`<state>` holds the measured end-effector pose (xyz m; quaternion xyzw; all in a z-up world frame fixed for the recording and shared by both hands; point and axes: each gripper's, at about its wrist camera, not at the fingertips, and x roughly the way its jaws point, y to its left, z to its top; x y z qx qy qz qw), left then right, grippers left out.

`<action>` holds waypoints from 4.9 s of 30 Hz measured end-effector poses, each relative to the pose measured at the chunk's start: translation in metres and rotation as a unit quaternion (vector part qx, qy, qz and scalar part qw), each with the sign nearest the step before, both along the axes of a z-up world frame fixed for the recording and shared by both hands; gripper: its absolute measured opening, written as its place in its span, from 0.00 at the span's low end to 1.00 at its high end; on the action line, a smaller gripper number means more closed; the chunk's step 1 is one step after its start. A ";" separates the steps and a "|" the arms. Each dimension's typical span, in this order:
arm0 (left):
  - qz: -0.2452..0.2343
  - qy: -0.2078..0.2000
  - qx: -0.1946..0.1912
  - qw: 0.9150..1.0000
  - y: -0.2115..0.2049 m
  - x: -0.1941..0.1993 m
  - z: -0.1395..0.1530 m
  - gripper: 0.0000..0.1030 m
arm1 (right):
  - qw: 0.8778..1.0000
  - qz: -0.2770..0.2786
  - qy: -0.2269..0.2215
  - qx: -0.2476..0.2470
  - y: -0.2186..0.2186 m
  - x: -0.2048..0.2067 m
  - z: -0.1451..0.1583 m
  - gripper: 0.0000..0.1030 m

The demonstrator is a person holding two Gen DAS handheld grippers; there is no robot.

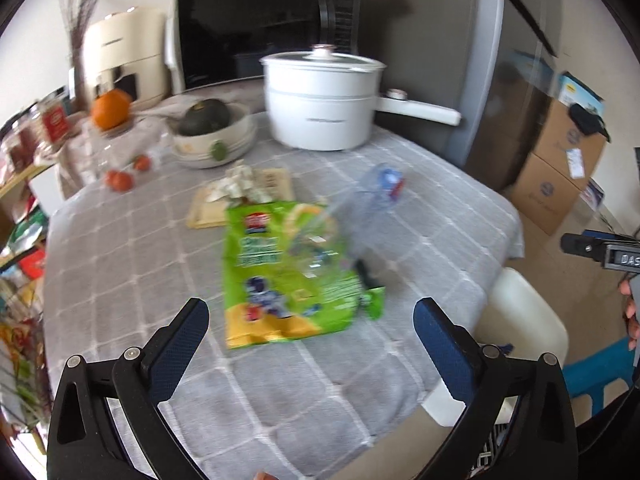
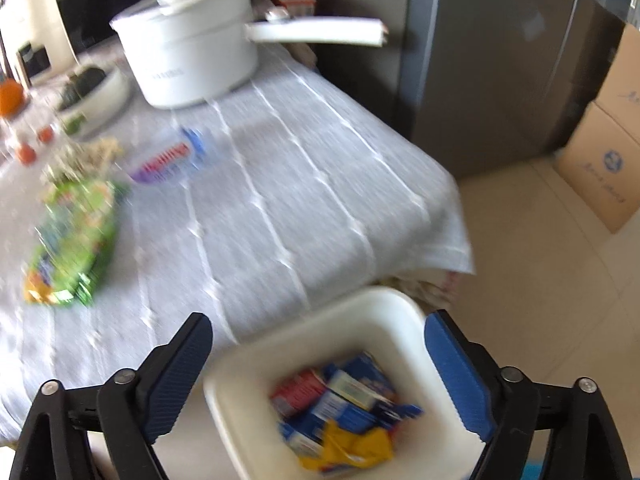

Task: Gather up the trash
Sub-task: 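Grasp the green onion-rings bag with the left gripper, then grasp the clear plastic bottle with the right gripper while the left holds the bag, then carry the bag and bottle to the white bin and release both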

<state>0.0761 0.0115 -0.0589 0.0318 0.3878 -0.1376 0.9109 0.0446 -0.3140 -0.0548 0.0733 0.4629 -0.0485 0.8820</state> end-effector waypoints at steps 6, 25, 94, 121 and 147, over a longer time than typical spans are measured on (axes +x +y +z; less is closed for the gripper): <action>0.054 0.029 -0.007 0.998 0.045 0.017 -0.016 1.00 | 0.999 0.001 -0.033 0.042 0.032 0.019 0.005 0.92; 0.052 0.160 -0.104 0.980 0.060 0.096 -0.088 0.74 | 0.997 0.021 0.016 0.068 0.115 0.067 -0.030 0.92; -0.005 0.065 -0.110 0.992 0.048 0.016 0.024 0.00 | 0.982 0.008 0.016 0.188 0.069 0.060 -0.015 0.60; -0.234 0.082 -0.017 0.969 -0.182 -0.049 -0.032 0.23 | 0.984 -0.108 0.090 0.107 -0.057 -0.074 -0.007 0.61; -0.106 0.033 -0.001 0.994 -0.069 -0.023 -0.003 0.83 | 0.983 -0.052 0.144 0.104 -0.024 -0.035 -0.043 0.74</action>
